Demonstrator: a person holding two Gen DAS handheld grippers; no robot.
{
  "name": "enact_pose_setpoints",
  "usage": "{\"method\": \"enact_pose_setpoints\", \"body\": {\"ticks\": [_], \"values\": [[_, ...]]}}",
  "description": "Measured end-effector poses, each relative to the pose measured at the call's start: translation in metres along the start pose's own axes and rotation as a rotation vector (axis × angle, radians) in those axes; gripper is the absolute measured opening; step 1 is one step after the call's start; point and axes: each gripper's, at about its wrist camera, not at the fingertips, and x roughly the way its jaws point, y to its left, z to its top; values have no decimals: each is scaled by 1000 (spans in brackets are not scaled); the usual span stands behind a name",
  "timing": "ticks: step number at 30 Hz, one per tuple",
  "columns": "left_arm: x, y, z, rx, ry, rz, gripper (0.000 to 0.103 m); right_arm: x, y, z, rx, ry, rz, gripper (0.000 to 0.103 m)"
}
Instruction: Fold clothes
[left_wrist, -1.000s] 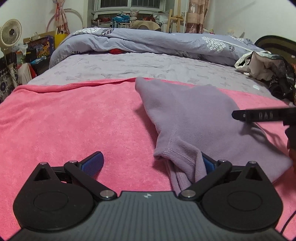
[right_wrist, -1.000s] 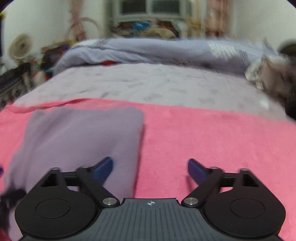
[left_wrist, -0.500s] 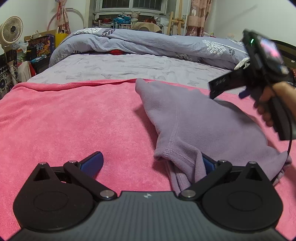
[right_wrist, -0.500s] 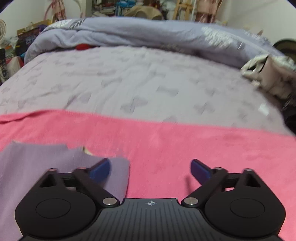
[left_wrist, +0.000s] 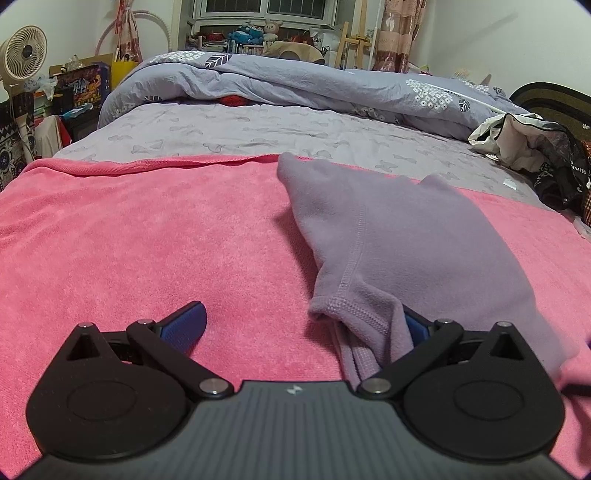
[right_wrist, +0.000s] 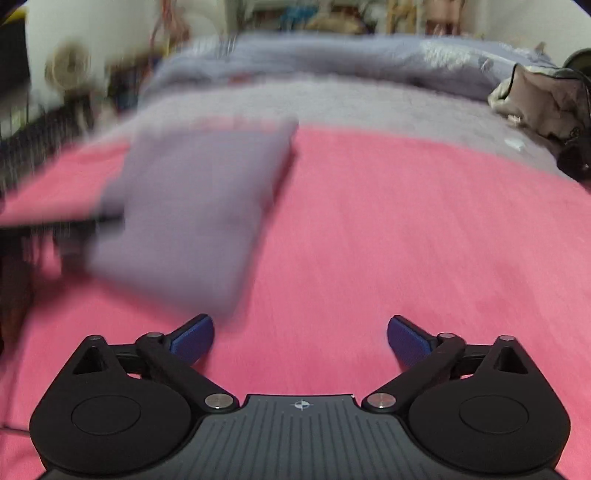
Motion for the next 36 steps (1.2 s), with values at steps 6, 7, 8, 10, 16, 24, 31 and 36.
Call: {"method": "enact_pose_setpoints", "body": {"ticks": [6,7,8,10,16,24,31,36], "values": [[-46,-10,-22,-18,20,-20,103,-40,-26,-43,-107,-75,145,103],[-59,-17,-32,0,23,-42,103,-43,-34,-48,-120,-84,176,103],[-73,-24,-43,22,28,-62,103,-46,-40,-50,-139,-91,194,103],[-95,-42,-63,91,43,-58,103,-49,-49,-54,-164,-104,226,103],[-121,-86,-101,280,-35,52,103,-46,-57,-64,-176,-209,257,103],[-117,-75,-84,187,48,16,103,-47,-59,-67,-149,-227,227,103],[-123,-103,-35,212,-78,41,103,-40,-19,-11,-376,-217,347,103],[-64,-108,-57,176,85,118,103,14,-23,1,-318,-107,447,103]]}}
